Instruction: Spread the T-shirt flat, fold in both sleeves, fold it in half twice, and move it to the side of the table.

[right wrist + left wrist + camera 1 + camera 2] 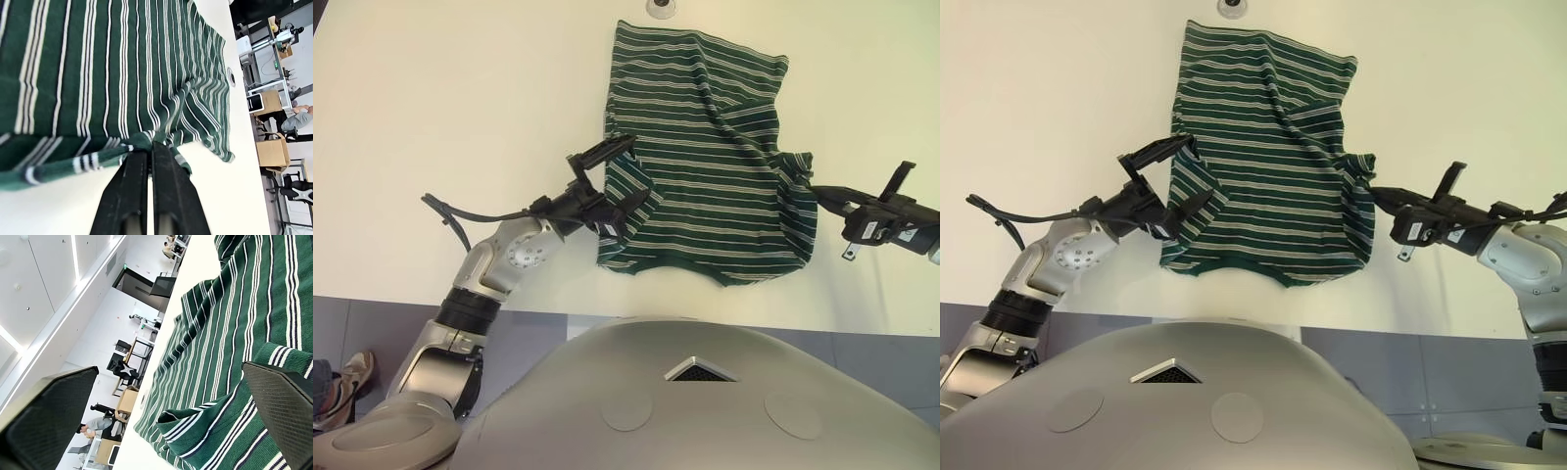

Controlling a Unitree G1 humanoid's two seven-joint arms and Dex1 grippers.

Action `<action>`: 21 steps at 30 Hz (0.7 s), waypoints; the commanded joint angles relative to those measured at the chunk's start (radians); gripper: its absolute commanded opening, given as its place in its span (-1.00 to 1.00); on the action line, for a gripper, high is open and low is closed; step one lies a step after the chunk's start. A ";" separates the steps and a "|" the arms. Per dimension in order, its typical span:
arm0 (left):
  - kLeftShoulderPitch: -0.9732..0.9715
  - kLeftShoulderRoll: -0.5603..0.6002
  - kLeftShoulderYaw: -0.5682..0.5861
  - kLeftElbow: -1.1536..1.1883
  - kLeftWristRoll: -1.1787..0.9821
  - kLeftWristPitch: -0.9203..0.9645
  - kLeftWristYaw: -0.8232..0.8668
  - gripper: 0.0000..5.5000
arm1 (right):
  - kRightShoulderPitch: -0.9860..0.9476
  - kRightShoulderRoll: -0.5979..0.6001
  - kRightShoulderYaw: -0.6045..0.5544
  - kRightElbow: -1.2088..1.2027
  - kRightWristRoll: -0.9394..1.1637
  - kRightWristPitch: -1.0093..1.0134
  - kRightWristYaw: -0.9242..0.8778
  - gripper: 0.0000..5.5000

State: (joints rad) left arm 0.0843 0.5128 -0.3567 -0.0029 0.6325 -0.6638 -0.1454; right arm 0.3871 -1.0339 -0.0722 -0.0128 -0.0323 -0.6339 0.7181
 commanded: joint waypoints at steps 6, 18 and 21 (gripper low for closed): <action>-0.016 0.003 0.002 0.018 0.004 -0.003 0.008 0.96 | -0.149 0.119 0.175 -0.039 -0.111 0.069 0.039 -0.98; -0.005 0.007 0.007 0.010 -0.004 -0.007 0.007 0.96 | -0.235 0.223 0.303 0.003 -0.196 0.093 0.034 -0.43; -0.004 0.008 0.008 0.010 -0.009 -0.009 0.006 0.96 | -0.222 0.223 0.309 -0.029 -0.144 0.099 0.054 -0.28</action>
State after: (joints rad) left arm 0.0777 0.5132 -0.3538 0.0096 0.6320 -0.6679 -0.1404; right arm 0.1572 -0.8128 0.2269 -0.0215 -0.1965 -0.5493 0.7525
